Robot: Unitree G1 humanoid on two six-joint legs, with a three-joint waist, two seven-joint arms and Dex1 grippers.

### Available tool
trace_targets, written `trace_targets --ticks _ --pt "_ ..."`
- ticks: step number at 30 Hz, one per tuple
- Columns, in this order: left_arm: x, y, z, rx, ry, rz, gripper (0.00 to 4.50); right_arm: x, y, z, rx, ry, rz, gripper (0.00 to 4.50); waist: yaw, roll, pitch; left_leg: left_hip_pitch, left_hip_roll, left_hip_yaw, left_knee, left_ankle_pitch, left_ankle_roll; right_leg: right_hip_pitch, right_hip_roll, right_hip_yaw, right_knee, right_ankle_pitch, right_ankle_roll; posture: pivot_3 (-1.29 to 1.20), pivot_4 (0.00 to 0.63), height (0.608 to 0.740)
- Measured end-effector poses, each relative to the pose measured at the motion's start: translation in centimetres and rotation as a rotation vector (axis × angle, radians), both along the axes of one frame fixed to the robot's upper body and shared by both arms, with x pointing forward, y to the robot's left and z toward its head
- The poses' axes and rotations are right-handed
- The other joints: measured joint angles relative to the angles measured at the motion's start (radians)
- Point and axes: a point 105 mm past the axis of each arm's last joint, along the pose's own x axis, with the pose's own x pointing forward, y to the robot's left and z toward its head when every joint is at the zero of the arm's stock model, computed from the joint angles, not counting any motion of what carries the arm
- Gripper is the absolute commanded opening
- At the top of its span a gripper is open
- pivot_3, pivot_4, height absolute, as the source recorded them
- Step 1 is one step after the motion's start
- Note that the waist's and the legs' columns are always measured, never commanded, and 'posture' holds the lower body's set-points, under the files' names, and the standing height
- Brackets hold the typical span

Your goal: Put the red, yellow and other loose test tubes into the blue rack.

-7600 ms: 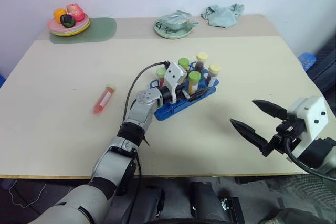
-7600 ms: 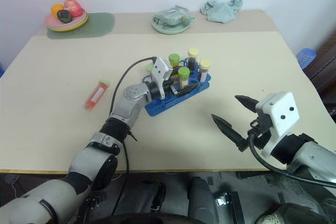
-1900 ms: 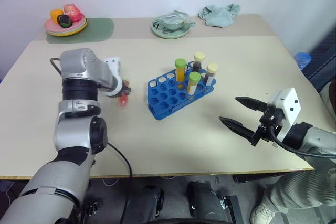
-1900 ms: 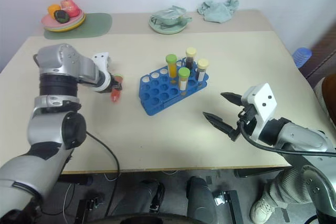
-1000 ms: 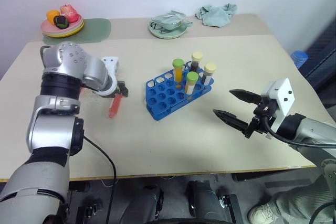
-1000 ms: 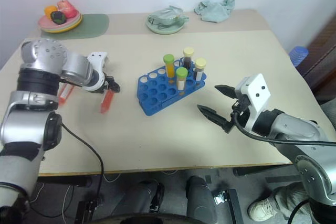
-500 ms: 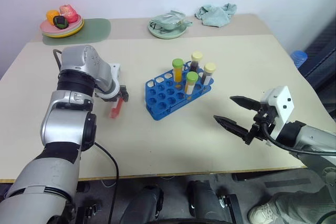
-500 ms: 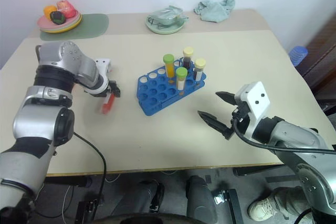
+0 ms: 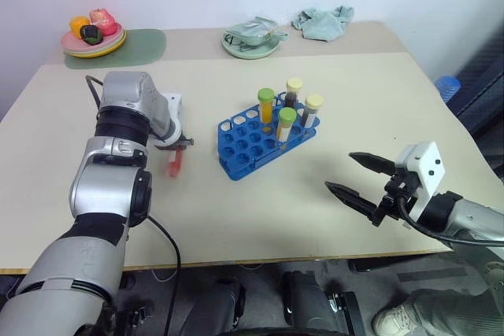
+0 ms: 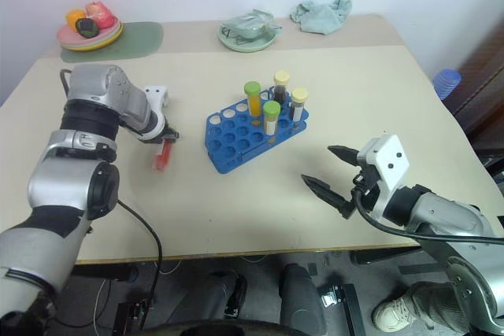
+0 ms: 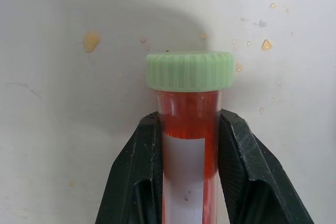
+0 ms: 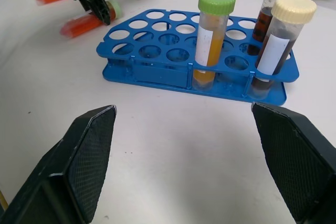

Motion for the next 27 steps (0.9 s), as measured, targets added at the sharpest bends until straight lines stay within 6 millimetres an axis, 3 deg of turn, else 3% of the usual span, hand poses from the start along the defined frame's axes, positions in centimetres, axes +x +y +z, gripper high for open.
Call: trace_targets --ticks 5,8,10,12,16,18,21,27 --pt "-0.6 -0.1 0.5 -0.072 -0.055 -0.063 0.85 0.2 0.0 0.2 0.002 -0.009 0.003 4.23 -0.001 -0.001 0.000 -0.001 0.000 0.000 0.000 0.000 0.000 -0.001 0.000 0.000 0.000 0.000 0.000 0.00 0.150 0.740" --pt "-0.7 -0.2 2.4 -0.118 -0.193 -0.138 0.85 0.4 0.2 0.6 0.003 -0.022 0.009 4.23 -0.001 0.000 0.001 -0.001 0.000 0.000 -0.001 0.000 0.000 -0.001 0.000 0.000 0.000 0.000 0.000 0.00 0.150 0.740" --pt "-0.2 -0.6 4.5 -0.164 -0.377 -0.208 0.85 0.5 0.1 0.6 0.005 -0.023 0.008 4.23 0.000 0.000 0.001 -0.001 0.000 0.000 -0.001 0.000 0.000 -0.001 0.000 0.000 -0.001 0.000 0.000 0.00 0.150 0.740" --pt "-0.2 -2.5 7.7 -0.336 -0.618 -0.317 0.85 0.7 0.1 0.7 0.007 -0.026 0.008 4.23 0.004 0.000 0.001 -0.001 0.000 0.000 0.000 0.000 0.000 0.000 0.000 -0.001 -0.002 0.000 0.000 0.00 0.150 0.740" --pt "-0.9 -5.6 12.9 -0.535 -0.942 -0.481 0.85 1.1 0.5 1.3 0.011 -0.051 0.014 4.23 0.015 0.000 0.000 -0.001 0.000 0.000 0.000 0.000 0.000 0.001 -0.001 -0.001 -0.003 0.000 0.000 0.00 0.150 0.740" --pt "-1.3 -6.7 14.4 -0.586 -1.078 -0.539 0.85 1.1 0.4 1.3 0.014 -0.052 0.002 4.23 0.019 0.000 0.000 -0.001 0.000 0.000 0.000 0.000 0.000 0.001 -0.001 -0.001 -0.003 0.000 0.000 0.00 0.150 0.740" --pt "-1.3 -8.9 13.7 -0.594 -1.196 -0.617 0.85 1.0 0.5 1.1 0.025 -0.050 -0.025 4.23 0.027 0.000 0.000 0.000 0.000 0.000 0.000 0.000 0.000 0.001 -0.001 -0.001 -0.003 0.000 0.000 0.00 0.150 0.740" --pt "0.5 -12.2 10.3 -0.609 -1.202 -0.722 0.85 0.1 1.0 0.8 0.034 -0.056 -0.069 4.23 0.026 0.000 0.000 -0.001 0.000 0.000 -0.001 -0.001 0.002 0.001 0.000 -0.001 -0.005 0.000 0.000 0.00 0.150 0.740"
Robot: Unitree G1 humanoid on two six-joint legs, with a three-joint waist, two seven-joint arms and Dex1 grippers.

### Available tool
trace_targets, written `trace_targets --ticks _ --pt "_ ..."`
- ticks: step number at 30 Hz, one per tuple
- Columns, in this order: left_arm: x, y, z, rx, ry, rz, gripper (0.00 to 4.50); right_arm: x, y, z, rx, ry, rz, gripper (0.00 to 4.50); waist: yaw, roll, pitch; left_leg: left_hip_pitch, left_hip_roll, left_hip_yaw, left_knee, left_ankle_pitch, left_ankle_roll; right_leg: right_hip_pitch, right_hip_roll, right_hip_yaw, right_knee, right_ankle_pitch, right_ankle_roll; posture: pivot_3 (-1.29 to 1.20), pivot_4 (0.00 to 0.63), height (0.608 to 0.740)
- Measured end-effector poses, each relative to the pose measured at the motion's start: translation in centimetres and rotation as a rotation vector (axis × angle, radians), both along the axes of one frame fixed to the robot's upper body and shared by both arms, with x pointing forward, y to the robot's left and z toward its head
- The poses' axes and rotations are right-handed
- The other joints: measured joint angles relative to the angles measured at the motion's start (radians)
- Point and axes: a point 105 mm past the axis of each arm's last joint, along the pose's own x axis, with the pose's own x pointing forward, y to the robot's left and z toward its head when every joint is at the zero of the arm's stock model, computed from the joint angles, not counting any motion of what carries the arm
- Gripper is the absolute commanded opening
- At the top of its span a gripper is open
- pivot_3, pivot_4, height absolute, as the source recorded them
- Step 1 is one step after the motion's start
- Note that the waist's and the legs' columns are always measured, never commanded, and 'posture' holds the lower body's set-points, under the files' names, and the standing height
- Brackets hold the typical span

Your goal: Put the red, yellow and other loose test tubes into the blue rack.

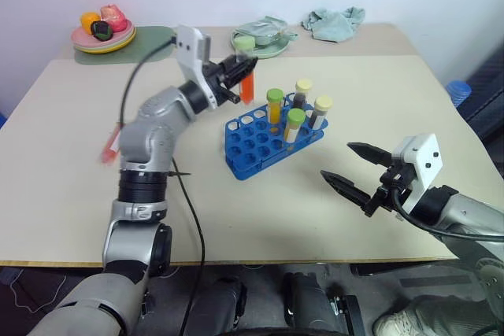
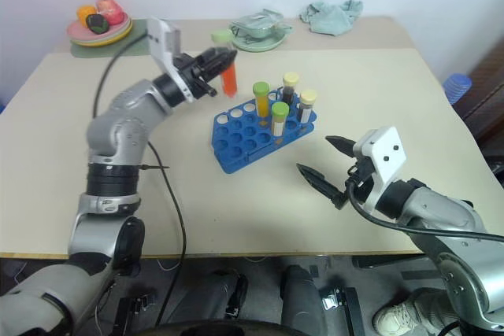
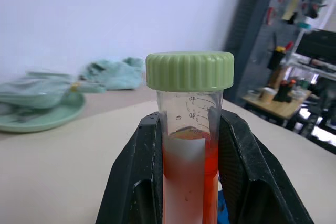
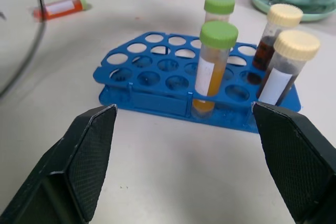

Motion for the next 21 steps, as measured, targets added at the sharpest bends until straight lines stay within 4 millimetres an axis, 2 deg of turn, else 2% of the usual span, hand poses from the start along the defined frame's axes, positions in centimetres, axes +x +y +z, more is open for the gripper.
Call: trace_targets --ticks 3,8,14,21 --pt "0.5 -0.8 -2.0 0.012 0.009 -0.052 0.85 -0.5 0.1 -0.4 0.012 0.005 -0.032 4.23 -0.002 0.000 0.000 0.000 0.000 0.000 0.000 0.000 0.000 0.000 0.000 0.000 0.000 0.000 0.000 0.00 0.150 0.740" --pt "1.1 -0.6 -3.9 0.029 0.015 -0.094 0.85 -0.9 0.2 -0.4 0.014 -0.013 -0.078 4.23 0.000 0.000 0.000 0.000 0.000 0.000 0.001 0.000 0.001 0.000 0.000 0.000 0.000 0.000 0.000 0.00 0.150 0.740" --pt "1.7 -0.4 -5.1 0.049 0.028 -0.103 0.85 -1.4 0.3 -0.6 0.017 -0.012 -0.102 4.23 -0.002 0.000 0.000 0.000 0.000 0.000 0.001 0.000 0.001 0.000 0.000 0.000 0.000 0.000 0.000 0.00 0.150 0.740" --pt "1.4 -0.2 -5.2 0.084 -0.006 -0.131 0.85 -1.5 0.5 -0.2 0.018 -0.029 -0.104 4.23 -0.002 0.000 0.000 0.000 0.000 0.000 0.001 0.000 0.001 0.000 0.000 0.000 0.001 0.000 0.000 0.00 0.150 0.740"
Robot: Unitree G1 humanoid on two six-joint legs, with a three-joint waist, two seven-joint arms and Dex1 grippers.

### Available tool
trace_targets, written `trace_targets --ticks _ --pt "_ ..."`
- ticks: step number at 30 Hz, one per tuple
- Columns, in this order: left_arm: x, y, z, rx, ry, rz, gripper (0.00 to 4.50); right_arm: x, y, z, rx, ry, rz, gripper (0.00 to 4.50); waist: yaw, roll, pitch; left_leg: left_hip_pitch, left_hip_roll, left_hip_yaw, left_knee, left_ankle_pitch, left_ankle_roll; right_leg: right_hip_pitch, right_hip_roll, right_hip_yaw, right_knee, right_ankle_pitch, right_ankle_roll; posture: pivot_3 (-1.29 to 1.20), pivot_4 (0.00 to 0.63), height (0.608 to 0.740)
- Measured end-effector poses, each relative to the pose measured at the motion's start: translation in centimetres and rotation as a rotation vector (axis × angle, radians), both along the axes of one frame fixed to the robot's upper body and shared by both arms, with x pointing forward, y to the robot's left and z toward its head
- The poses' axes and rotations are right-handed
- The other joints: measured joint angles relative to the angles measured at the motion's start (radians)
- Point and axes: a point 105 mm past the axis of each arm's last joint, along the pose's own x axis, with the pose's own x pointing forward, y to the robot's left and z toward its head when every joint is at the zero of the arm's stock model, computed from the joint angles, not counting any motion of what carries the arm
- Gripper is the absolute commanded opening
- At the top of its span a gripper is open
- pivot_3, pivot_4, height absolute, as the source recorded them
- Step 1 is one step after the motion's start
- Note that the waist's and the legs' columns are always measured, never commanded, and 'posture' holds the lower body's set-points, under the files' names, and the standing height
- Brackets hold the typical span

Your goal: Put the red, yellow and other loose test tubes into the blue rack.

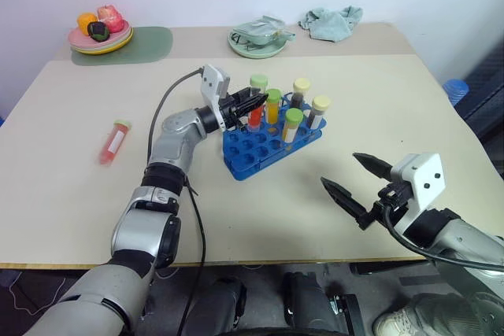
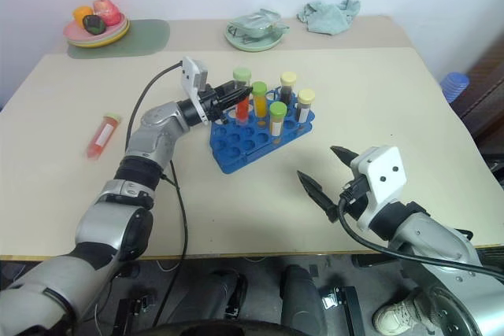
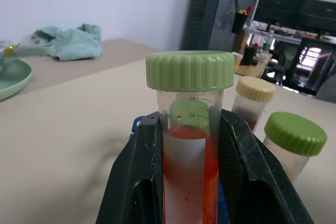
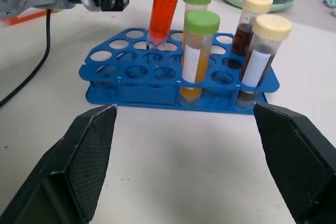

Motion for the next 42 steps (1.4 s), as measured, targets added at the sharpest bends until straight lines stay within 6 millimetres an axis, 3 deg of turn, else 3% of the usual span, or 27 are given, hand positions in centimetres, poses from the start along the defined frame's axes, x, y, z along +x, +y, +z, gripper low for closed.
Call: trace_targets --ticks 19,32,40,42 --pt "-0.8 1.3 -0.4 0.030 -0.052 0.001 0.85 0.5 0.2 0.8 -0.009 -0.027 0.031 4.23 -0.002 0.000 0.000 0.001 0.000 0.000 0.000 0.000 0.000 0.000 0.000 0.000 0.000 0.000 0.000 0.00 0.150 0.740" --pt "-1.5 1.7 -0.8 0.055 -0.073 -0.007 0.85 -0.4 -0.9 -0.3 -0.018 0.041 0.016 4.23 -0.001 0.001 -0.001 0.001 0.000 0.000 0.000 0.000 0.000 0.001 0.000 0.000 0.000 0.000 0.000 0.00 0.150 0.740" --pt "-0.9 1.3 -1.2 0.057 -0.114 0.047 0.85 -0.4 -1.0 -0.1 -0.021 0.033 0.019 4.23 0.000 0.002 -0.002 0.002 0.000 0.000 0.000 0.000 0.000 0.002 0.000 0.000 0.000 0.000 0.000 0.00 0.150 0.740" --pt "-0.3 1.3 -2.2 0.075 -0.081 0.093 0.85 -0.4 -1.0 -0.1 -0.022 0.033 0.019 4.23 -0.001 0.002 -0.002 0.002 0.000 0.000 0.000 0.000 0.000 0.002 0.000 0.000 0.000 0.000 0.000 0.00 0.150 0.740"
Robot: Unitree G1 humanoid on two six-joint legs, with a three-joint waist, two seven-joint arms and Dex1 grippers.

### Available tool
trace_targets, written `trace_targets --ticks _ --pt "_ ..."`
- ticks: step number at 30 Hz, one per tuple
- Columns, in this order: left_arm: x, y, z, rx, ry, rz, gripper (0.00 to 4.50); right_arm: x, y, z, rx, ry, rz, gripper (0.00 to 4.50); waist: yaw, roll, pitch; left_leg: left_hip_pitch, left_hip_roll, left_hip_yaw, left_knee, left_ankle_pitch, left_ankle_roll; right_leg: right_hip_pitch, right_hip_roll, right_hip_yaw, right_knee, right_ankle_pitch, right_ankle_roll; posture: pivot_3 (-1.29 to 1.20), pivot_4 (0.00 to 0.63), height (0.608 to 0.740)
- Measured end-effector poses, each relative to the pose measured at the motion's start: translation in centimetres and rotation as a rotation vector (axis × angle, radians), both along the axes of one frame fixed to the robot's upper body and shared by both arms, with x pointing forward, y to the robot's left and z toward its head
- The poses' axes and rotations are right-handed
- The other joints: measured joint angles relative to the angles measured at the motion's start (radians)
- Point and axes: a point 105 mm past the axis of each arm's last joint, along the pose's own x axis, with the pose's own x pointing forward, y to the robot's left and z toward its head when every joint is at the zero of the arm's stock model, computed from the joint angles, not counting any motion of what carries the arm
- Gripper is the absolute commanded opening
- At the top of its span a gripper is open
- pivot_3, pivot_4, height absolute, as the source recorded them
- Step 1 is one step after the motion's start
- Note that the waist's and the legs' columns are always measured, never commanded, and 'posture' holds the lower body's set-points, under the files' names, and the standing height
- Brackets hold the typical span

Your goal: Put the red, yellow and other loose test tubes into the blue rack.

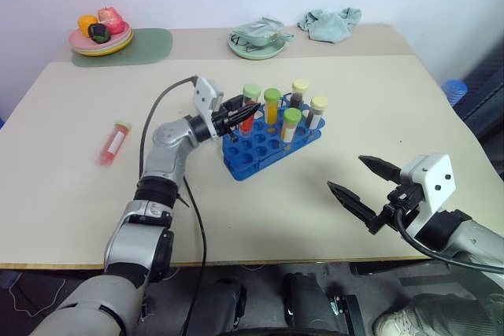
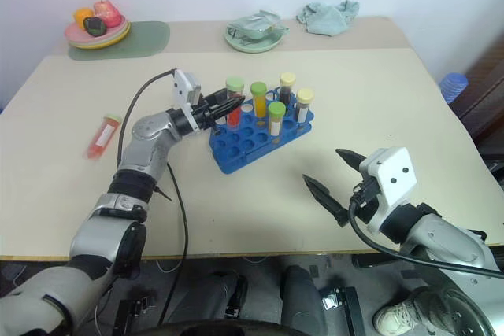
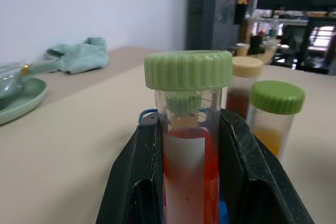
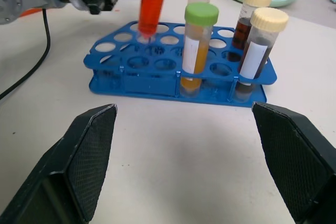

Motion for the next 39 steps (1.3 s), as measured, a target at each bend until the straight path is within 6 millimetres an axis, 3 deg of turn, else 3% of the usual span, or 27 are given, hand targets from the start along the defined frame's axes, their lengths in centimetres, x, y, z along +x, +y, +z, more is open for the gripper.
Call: trace_targets --ticks 7,11,14,15,22,24,27,31,33,35,39 --pt "0.5 -0.6 -0.2 -0.015 0.006 0.015 0.85 0.1 -0.1 0.3 -0.005 -0.009 -0.004 4.23 0.005 0.000 0.000 0.000 0.000 0.000 0.001 0.000 0.001 0.001 0.000 0.000 0.000 0.000 0.000 0.00 0.150 0.740" --pt "0.4 -0.5 -0.5 -0.036 0.041 -0.005 2.66 0.3 -0.1 0.6 -0.004 -0.017 -0.012 4.23 0.004 0.000 0.000 -0.001 0.000 0.000 0.001 0.000 0.001 0.001 0.000 -0.001 0.000 0.000 0.000 0.00 0.150 0.740" --pt "0.0 -0.8 -0.9 -0.060 0.060 -0.031 4.29 0.4 0.0 0.7 -0.001 -0.017 -0.015 4.23 0.003 -0.001 0.000 -0.002 0.000 0.000 0.000 -0.001 0.001 -0.001 0.000 -0.001 -0.001 0.000 0.000 0.00 0.150 0.740" --pt "-0.1 -0.9 -0.8 -0.066 0.053 -0.034 4.44 0.4 0.0 0.7 -0.001 -0.016 -0.014 4.23 0.003 -0.001 0.000 -0.002 0.000 0.000 0.000 -0.001 0.001 -0.002 0.000 -0.001 -0.001 0.000 0.000 0.00 0.150 0.740" --pt "-0.3 0.5 2.8 -0.151 -0.044 0.020 4.44 0.4 0.2 0.6 -0.001 -0.010 0.011 4.23 0.002 -0.001 0.001 -0.002 0.000 0.000 0.000 -0.001 0.001 -0.001 0.000 0.000 -0.001 0.000 0.000 0.00 0.150 0.740" --pt "0.0 2.1 4.6 -0.196 -0.060 0.079 4.44 0.4 0.2 0.5 -0.002 -0.003 0.022 4.23 0.000 -0.001 0.001 -0.002 0.000 0.000 0.000 -0.001 0.001 -0.002 0.000 0.000 -0.001 0.000 0.000 0.00 0.150 0.740" --pt "1.5 6.2 7.3 -0.248 -0.025 0.256 4.44 0.9 0.3 0.3 0.004 0.007 0.041 4.23 0.000 -0.001 0.001 -0.002 0.000 0.000 0.000 -0.001 0.001 -0.002 0.001 0.000 0.000 0.000 0.000 0.00 0.150 0.740" --pt "4.1 11.9 9.9 -0.122 0.105 0.620 4.44 1.6 0.5 0.1 0.008 0.008 0.075 4.23 0.003 -0.003 0.002 -0.002 0.000 0.000 0.000 -0.001 0.001 -0.001 0.002 0.000 -0.001 0.000 0.000 0.00 0.150 0.740" --pt "4.7 14.1 9.9 -0.035 0.212 0.752 4.44 1.9 0.7 0.0 0.011 0.006 0.094 4.23 0.005 -0.003 0.002 -0.002 0.000 0.000 0.000 -0.001 0.002 -0.001 0.002 -0.001 -0.001 0.000 0.000 0.00 0.150 0.740" --pt "4.8 16.0 8.5 0.111 0.362 0.848 4.44 2.1 0.9 0.0 0.009 0.002 0.109 4.23 0.002 -0.003 0.002 -0.002 0.000 0.000 -0.001 -0.001 0.002 -0.002 0.003 -0.001 -0.001 0.000 0.000 0.00 0.150 0.740" --pt "3.0 19.0 5.5 0.375 0.669 0.900 4.44 2.4 1.4 -0.4 0.012 0.011 0.137 4.23 -0.001 -0.004 0.002 -0.002 0.000 0.000 -0.001 -0.001 0.002 -0.003 0.003 -0.002 0.001 0.000 0.000 0.00 0.150 0.740"
